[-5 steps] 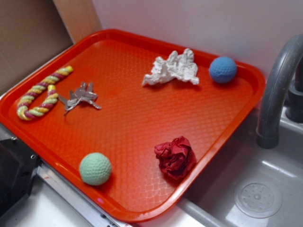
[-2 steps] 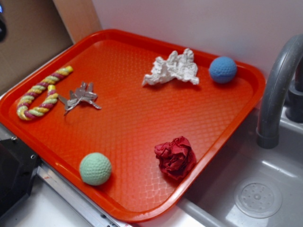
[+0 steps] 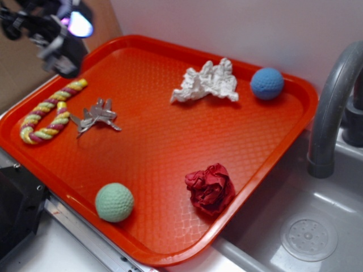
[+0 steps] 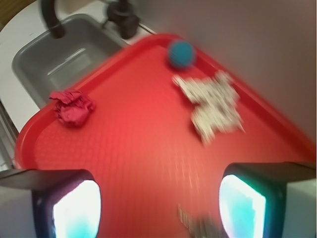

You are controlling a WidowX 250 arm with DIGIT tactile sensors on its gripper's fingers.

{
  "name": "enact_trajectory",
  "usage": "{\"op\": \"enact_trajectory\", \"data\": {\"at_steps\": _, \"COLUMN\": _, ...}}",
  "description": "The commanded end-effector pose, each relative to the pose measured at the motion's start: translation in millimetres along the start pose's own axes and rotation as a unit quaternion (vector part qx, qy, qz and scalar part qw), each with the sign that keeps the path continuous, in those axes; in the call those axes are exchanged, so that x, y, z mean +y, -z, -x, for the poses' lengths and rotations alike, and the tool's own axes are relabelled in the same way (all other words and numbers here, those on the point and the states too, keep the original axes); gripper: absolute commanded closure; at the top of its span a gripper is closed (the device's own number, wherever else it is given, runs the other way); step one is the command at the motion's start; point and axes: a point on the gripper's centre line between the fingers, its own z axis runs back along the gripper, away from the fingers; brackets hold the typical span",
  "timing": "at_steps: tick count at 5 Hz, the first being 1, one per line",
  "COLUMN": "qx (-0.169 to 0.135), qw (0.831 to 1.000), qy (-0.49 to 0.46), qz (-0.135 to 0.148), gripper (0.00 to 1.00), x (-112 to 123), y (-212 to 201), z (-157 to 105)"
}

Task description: Grab the red paper.

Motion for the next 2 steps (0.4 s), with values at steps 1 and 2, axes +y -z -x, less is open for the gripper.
{"op": "enact_trajectory", "data": {"at_steps": 1, "qx": -0.002, "qw": 0.966, "qy": 0.247, "qz": 0.081, "gripper": 0.0, "x": -55, "y": 51, "z": -32}}
{"op": "enact_trajectory", "data": {"at_steps": 2, "qx": 0.008, "qw": 0.952, "qy": 0.288, "qz": 0.107, "gripper": 0.0, "x": -62, "y": 72, "z": -34}}
